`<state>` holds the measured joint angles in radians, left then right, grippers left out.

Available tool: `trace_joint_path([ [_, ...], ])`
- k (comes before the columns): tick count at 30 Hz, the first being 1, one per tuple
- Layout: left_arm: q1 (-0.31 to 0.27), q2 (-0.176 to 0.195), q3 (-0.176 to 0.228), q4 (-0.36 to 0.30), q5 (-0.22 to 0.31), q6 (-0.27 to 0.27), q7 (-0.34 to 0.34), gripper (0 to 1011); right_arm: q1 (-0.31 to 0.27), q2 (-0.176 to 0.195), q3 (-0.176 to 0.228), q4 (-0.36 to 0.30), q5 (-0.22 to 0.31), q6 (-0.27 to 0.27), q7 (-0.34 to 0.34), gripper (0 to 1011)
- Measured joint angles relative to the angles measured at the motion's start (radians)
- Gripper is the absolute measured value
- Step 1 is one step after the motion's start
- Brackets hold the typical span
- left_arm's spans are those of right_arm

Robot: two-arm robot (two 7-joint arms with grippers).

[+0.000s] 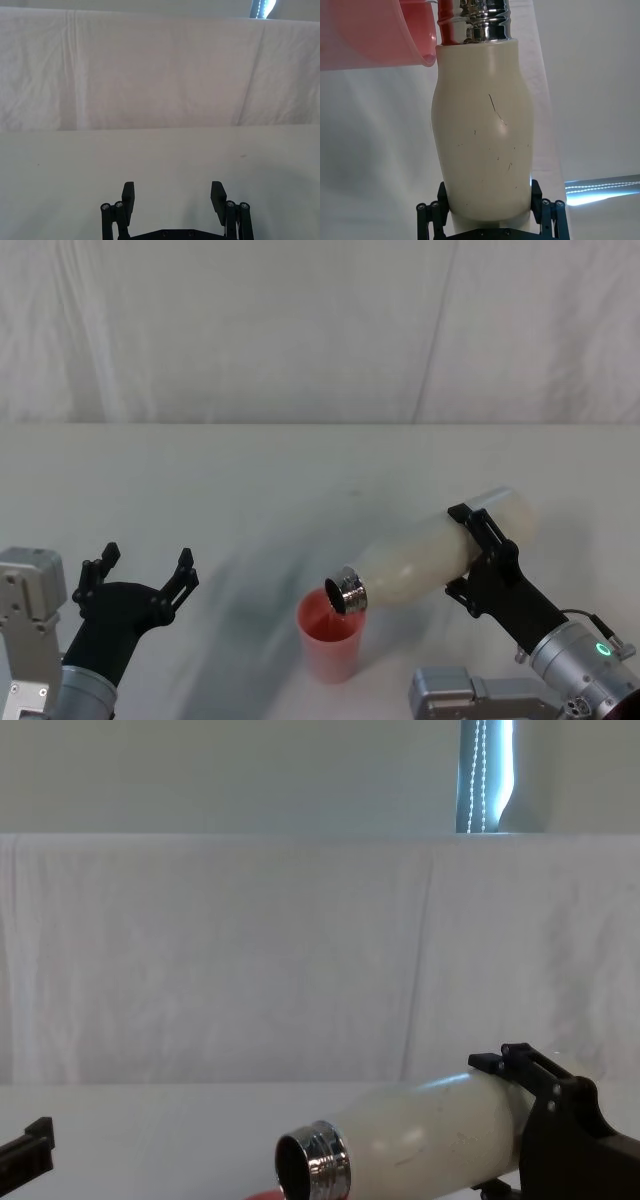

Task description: Grasp the thermos with one hand and pour water into the cup lid.

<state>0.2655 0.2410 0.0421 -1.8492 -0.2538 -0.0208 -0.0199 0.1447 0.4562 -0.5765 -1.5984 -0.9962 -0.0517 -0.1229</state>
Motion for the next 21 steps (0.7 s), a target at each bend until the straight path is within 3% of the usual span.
trace_joint_path([
  [9,0.000,0.000,0.000,0.000,0.000,0.000,0.000,1001,0.000,0.000,-0.001,-0.002,0.004,0.000,0.010,964],
  [21,0.000,0.000,0.000,0.000,0.000,0.000,0.000,1001,-0.011,-0.006,0.014,-0.012,0.061,-0.015,0.038,964],
])
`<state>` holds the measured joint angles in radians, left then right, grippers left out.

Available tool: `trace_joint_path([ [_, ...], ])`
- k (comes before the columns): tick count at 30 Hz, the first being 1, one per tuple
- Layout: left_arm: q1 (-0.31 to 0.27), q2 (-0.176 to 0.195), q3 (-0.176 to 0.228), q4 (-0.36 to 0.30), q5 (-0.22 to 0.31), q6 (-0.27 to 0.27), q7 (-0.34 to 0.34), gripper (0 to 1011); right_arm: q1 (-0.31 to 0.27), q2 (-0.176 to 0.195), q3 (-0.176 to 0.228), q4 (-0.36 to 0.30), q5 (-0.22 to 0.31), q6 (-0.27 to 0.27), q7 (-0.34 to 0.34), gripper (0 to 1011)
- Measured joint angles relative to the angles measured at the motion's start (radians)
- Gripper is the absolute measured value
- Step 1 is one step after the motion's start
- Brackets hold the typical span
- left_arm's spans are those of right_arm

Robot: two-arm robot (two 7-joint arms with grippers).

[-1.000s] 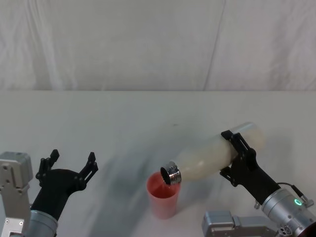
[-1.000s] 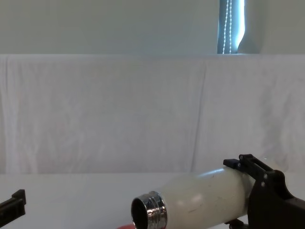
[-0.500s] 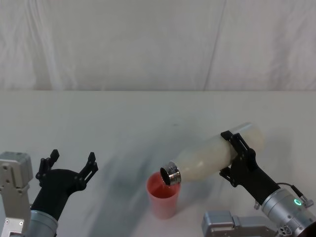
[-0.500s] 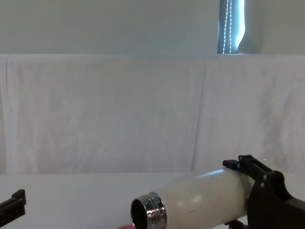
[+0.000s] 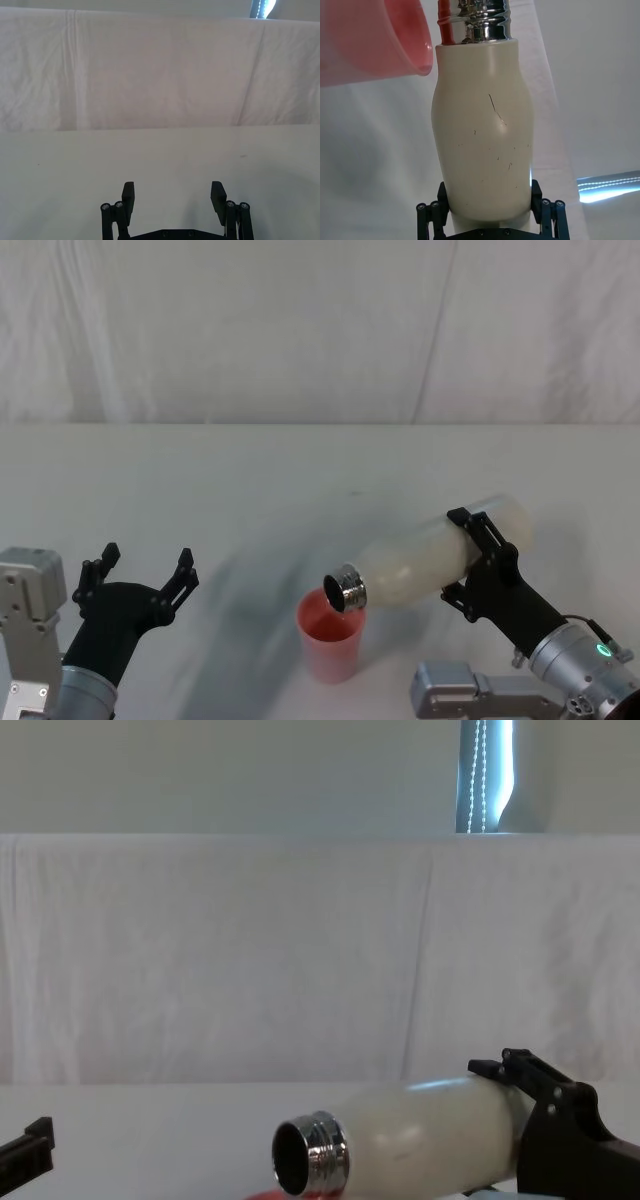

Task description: Grasp the thermos with one hand and pour water into the cup lid.

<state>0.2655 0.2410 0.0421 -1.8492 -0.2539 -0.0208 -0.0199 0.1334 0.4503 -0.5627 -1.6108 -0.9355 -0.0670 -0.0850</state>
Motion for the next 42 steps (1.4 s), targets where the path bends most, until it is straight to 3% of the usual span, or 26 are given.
trace_joint_path([
  [8,0.000,0.000,0.000,0.000,0.000,0.000,0.000,1001,-0.017,-0.014,0.026,-0.012,0.074,-0.019,0.029,964],
  [14,0.000,0.000,0.000,0.000,0.000,0.000,0.000,1001,-0.036,-0.030,0.064,-0.029,0.166,-0.038,0.065,964],
  [18,0.000,0.000,0.000,0.000,0.000,0.000,0.000,1001,-0.053,-0.046,0.100,-0.046,0.262,-0.054,0.107,964],
  [21,0.000,0.000,0.000,0.000,0.000,0.000,0.000,1001,-0.069,-0.066,0.146,-0.060,0.379,-0.060,0.156,964],
  [22,0.000,0.000,0.000,0.000,0.000,0.000,0.000,1001,-0.069,-0.066,0.146,-0.060,0.379,-0.060,0.156,964],
  [27,0.000,0.000,0.000,0.000,0.000,0.000,0.000,1001,-0.100,-0.104,0.234,-0.083,0.587,-0.053,0.238,964],
  [28,0.000,0.000,0.000,0.000,0.000,0.000,0.000,1001,-0.100,-0.104,0.234,-0.083,0.587,-0.053,0.238,964],
  [32,0.000,0.000,0.000,0.000,0.000,0.000,0.000,1001,-0.121,-0.121,0.289,-0.097,0.704,-0.040,0.282,964],
  [42,0.000,0.000,0.000,0.000,0.000,0.000,0.000,1001,-0.155,-0.136,0.376,-0.108,0.897,-0.026,0.343,964],
])
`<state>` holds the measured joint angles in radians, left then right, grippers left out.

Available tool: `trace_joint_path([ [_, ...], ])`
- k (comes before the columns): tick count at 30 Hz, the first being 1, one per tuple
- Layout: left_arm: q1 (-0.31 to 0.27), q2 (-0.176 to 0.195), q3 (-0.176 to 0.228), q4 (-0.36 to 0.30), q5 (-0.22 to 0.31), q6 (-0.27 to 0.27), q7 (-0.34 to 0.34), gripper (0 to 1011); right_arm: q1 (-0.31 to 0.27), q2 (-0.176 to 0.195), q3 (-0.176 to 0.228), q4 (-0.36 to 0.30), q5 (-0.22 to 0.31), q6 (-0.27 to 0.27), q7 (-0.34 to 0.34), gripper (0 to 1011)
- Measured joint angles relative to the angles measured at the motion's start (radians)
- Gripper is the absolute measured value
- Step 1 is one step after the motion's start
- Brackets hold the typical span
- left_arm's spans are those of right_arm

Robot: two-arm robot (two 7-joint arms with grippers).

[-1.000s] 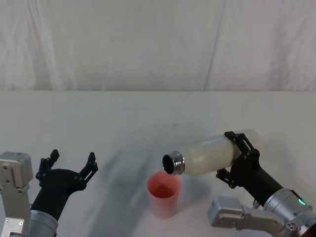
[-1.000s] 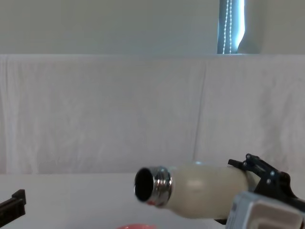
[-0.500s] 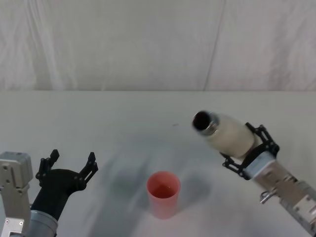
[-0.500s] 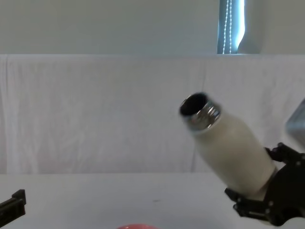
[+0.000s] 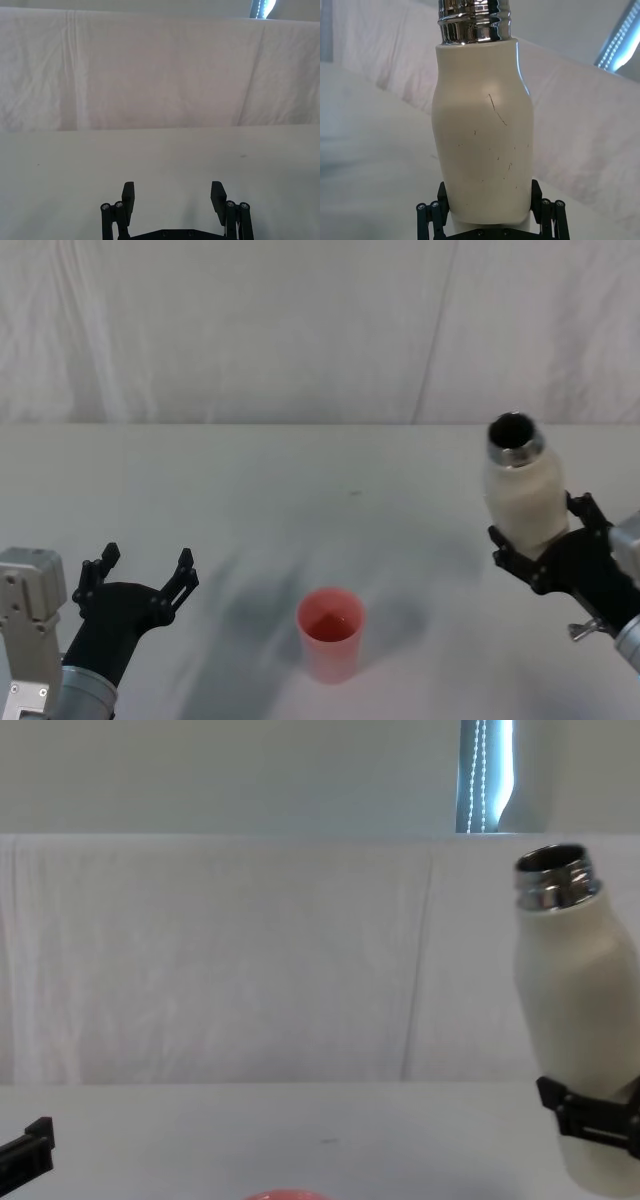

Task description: Grasp the thermos with one hand and pour water into the cup lid.

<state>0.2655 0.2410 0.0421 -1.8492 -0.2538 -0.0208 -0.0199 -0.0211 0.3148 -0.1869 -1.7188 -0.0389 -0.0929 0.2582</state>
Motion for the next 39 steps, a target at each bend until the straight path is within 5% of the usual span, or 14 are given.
trace_joint_path([
  [13,0.000,0.000,0.000,0.000,0.000,0.000,0.000,1001,-0.026,-0.001,0.073,0.015,0.215,0.016,0.065,964],
  [20,0.000,0.000,0.000,0.000,0.000,0.000,0.000,1001,-0.031,0.012,0.099,0.027,0.377,0.043,0.136,964],
  [30,0.000,0.000,0.000,0.000,0.000,0.000,0.000,1001,-0.010,0.057,0.074,0.071,0.468,0.066,0.214,964],
  [39,0.000,0.000,0.000,0.000,0.000,0.000,0.000,1001,0.013,0.096,0.033,0.095,0.471,0.075,0.232,964],
])
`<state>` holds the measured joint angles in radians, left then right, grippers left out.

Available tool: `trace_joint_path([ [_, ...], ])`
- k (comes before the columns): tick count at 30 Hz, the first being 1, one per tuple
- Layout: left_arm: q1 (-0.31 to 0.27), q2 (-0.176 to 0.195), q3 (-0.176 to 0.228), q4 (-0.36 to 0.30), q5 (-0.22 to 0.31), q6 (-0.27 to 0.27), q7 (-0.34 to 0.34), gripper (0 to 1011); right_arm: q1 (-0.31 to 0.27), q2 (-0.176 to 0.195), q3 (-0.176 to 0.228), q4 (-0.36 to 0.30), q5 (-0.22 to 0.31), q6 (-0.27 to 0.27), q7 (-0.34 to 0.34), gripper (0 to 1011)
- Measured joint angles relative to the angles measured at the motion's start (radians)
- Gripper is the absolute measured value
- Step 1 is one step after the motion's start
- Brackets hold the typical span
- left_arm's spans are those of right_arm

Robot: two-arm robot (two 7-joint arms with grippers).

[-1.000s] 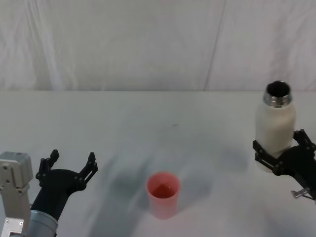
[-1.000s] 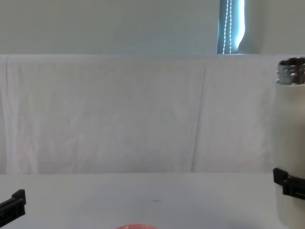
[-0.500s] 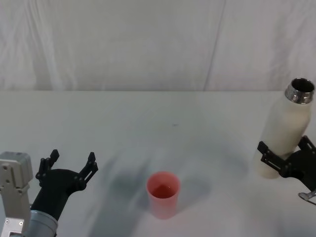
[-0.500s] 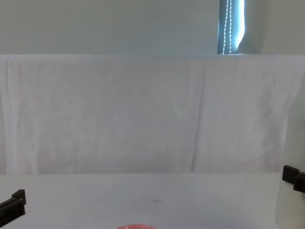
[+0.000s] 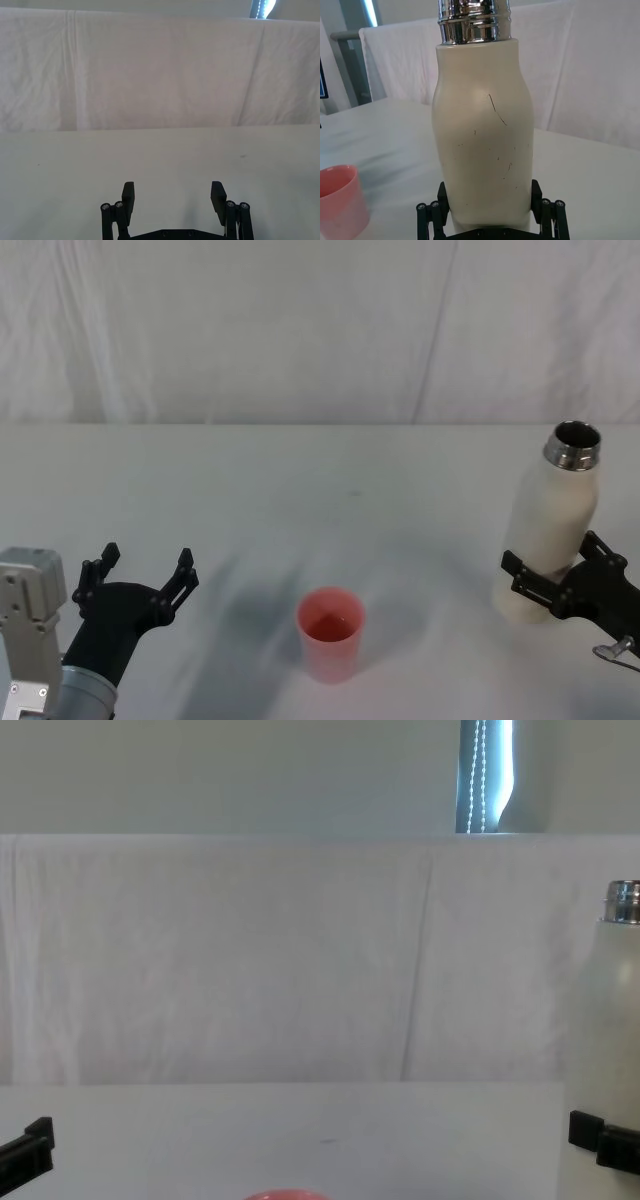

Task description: Grasp the thermos with one hand and pour water into the cup lid.

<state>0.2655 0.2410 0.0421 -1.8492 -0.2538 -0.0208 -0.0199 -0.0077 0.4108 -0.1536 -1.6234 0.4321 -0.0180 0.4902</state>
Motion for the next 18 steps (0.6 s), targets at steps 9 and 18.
trace_joint_path([
  [9,0.000,0.000,0.000,0.000,0.000,0.000,0.000,1001,0.034,0.013,-0.036,0.030,-0.001,-0.007,-0.022,966],
  [18,0.000,0.000,0.000,0.000,0.000,0.000,0.000,1001,0.082,0.004,-0.071,0.085,0.021,-0.014,-0.034,964],
])
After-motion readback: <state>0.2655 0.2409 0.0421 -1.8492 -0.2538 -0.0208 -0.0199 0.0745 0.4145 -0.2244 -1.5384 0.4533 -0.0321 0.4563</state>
